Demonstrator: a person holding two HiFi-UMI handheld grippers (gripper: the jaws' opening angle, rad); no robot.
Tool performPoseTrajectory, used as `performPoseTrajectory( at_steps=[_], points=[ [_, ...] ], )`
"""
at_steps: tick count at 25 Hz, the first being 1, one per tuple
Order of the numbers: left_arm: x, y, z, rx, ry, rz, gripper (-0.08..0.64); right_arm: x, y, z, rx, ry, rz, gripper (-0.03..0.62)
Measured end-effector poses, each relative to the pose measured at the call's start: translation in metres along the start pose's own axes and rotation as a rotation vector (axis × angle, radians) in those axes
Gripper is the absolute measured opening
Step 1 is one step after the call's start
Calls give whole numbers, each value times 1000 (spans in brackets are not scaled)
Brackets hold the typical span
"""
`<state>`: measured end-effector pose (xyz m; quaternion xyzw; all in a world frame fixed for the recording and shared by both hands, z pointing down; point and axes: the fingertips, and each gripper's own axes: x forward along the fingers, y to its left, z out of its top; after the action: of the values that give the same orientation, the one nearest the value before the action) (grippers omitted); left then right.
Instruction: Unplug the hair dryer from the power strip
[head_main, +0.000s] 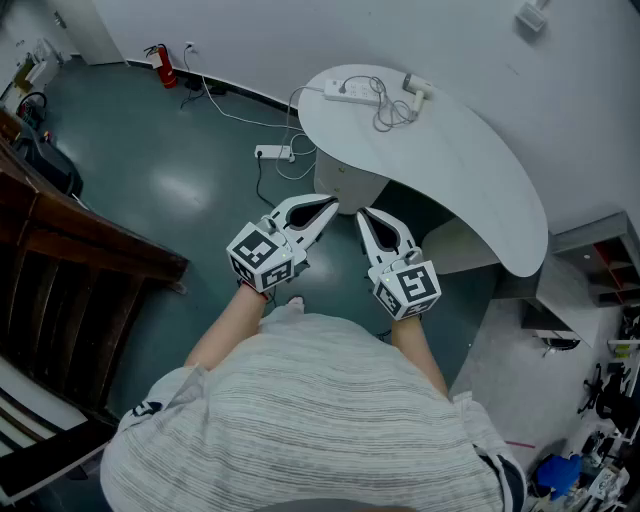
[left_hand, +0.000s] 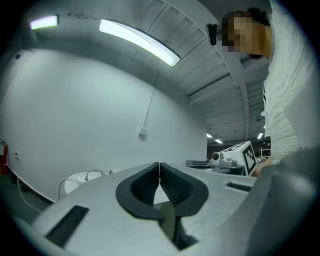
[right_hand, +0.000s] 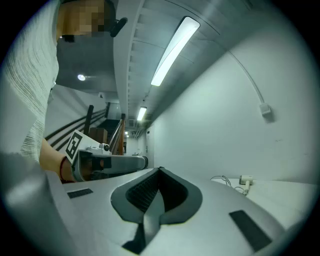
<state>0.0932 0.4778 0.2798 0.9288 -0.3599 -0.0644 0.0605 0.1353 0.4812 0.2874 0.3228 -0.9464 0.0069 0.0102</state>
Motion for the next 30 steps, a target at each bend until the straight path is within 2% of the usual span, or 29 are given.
performPoseTrajectory(
  at_steps=[7,15,19,22,30],
  points=[
    [-2,9,0,3,2,-6,8,11,2,0,-5,5,8,25],
    [-8,43,1,-21,-10,-8,8,46,5,1,-24,5,26,25],
    [-14,66,2,-47,-24,-3,8,64,-1,3,51,-46,7,25],
    [-17,81,0,-51,-17,2,8,75,-8,-2,110,-47,0,25],
    [2,114,-5,-55,-4,14,8,116,-25,-3,62,-32,31,26]
  ],
)
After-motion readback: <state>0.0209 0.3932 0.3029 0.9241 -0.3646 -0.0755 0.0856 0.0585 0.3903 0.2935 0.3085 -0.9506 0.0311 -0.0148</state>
